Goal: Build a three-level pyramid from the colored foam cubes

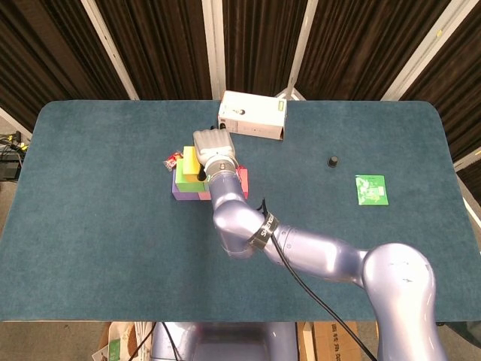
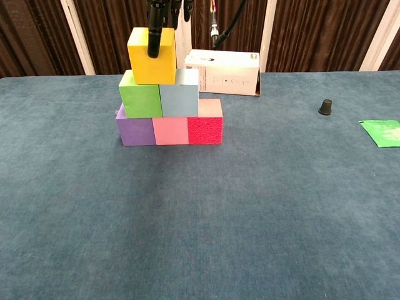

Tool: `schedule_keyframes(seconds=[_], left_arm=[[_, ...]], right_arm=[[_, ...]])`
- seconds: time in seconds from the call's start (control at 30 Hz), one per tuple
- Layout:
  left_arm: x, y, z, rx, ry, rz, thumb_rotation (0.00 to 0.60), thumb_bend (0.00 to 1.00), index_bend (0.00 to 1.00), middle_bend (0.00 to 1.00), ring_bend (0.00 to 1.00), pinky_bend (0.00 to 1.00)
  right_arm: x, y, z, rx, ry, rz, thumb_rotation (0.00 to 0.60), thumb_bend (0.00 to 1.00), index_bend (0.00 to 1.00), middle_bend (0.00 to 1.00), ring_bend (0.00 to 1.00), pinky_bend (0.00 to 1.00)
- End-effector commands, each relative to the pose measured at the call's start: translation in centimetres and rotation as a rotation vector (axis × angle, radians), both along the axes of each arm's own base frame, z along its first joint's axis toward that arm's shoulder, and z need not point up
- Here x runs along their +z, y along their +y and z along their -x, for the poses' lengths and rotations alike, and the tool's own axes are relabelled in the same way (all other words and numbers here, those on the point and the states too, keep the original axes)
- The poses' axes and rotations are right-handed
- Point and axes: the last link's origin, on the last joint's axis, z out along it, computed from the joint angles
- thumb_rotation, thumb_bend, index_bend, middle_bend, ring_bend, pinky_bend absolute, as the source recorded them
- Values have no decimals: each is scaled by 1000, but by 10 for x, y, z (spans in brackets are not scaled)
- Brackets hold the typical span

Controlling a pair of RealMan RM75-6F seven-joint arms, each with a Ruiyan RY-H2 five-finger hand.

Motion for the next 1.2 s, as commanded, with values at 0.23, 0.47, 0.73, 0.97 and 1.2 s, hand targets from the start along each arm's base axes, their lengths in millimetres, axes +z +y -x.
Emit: schedule_keyframes(seconds=[0.23,0.47,0.73,0.97,1.2], left_arm=[[0,0,0,3,1,-1,600,260,150,0,0,0],[0,0,0,3,-1,-2,600,260,150,0,0,0],[1,0,0,3,-3,-6,600,260,150,0,0,0],[1,0,0,4,-3,-6,600,260,150,0,0,0],[1,0,0,4,-2,-7,600,260,149,0,0,0]], right_arm=[[1,0,0,-4,7,-7,600,338,345,234,76,0],[3,2,-3,3,12,-15,600,338,322,225,67,0],[2,4,-5,9,9,-14,600,338,304,212,57,0],[3,2,-4,8,12,-5,600,338,305,212,57,0],[1,2,-2,6,17,-16,600,338,304,212,55,0]])
